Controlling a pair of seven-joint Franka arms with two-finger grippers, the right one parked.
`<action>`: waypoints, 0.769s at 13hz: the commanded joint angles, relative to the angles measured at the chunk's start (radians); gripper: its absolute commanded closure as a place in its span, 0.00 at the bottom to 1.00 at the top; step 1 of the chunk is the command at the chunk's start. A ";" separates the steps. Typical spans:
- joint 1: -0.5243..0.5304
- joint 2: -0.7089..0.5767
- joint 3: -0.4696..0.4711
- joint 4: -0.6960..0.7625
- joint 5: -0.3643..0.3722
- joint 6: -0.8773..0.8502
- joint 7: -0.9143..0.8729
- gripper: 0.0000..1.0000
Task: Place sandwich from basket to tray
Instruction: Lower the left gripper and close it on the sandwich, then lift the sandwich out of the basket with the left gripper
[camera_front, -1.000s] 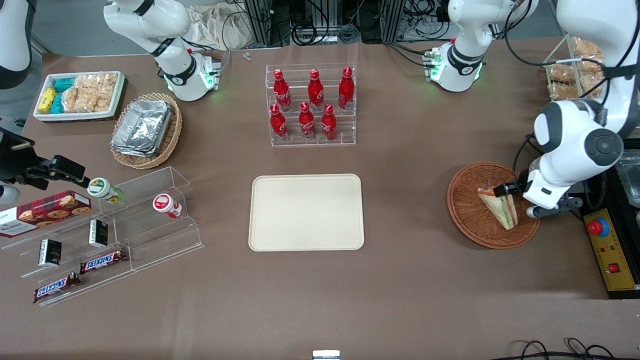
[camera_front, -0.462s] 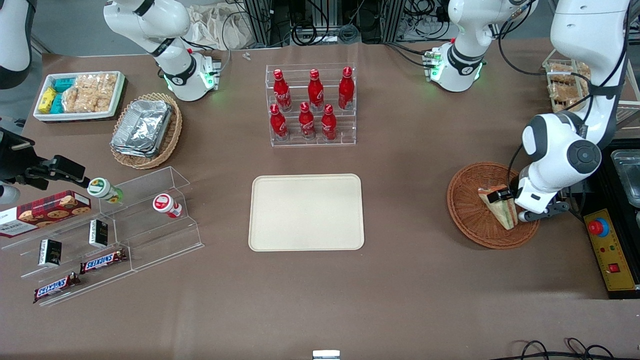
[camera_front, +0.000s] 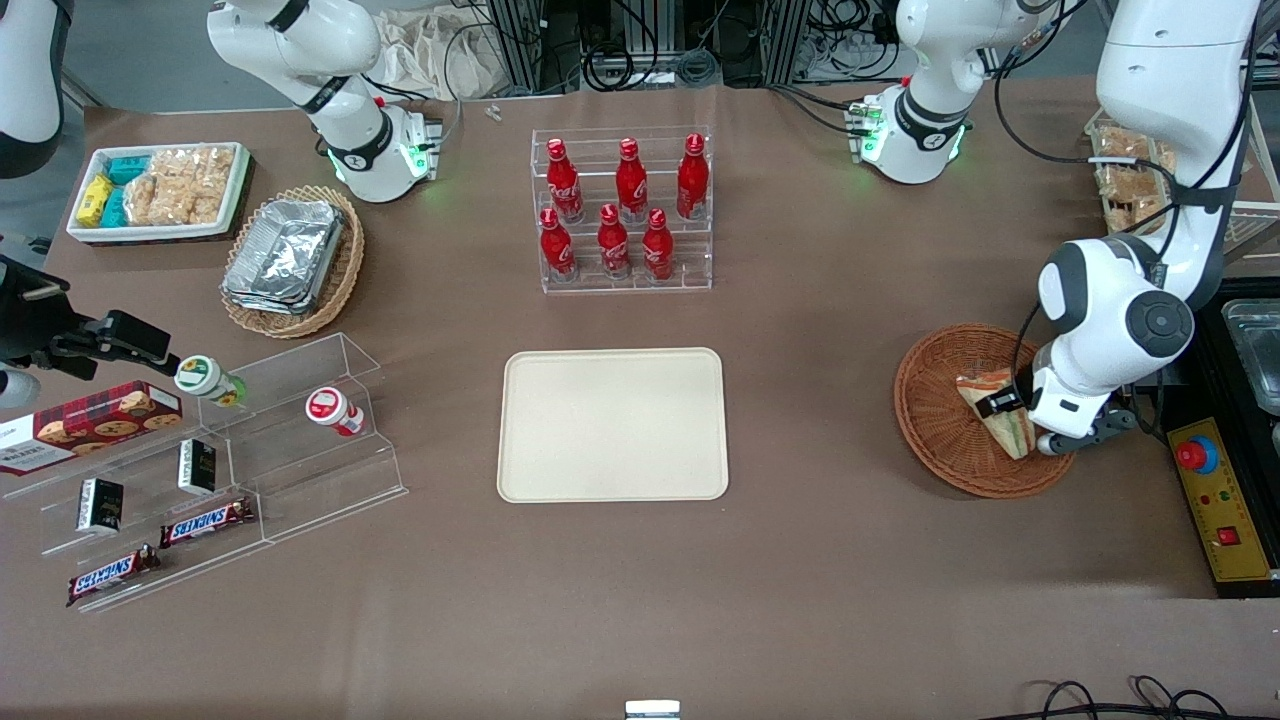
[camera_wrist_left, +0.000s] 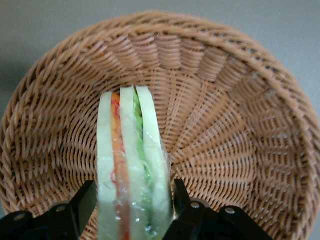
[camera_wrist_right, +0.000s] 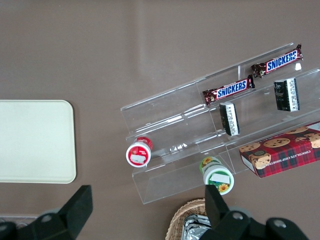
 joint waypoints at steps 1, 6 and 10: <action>-0.002 -0.002 -0.003 0.027 -0.010 -0.020 -0.022 0.62; -0.032 -0.046 -0.006 0.171 -0.010 -0.306 -0.130 0.90; -0.053 -0.091 -0.038 0.431 -0.010 -0.690 -0.144 0.90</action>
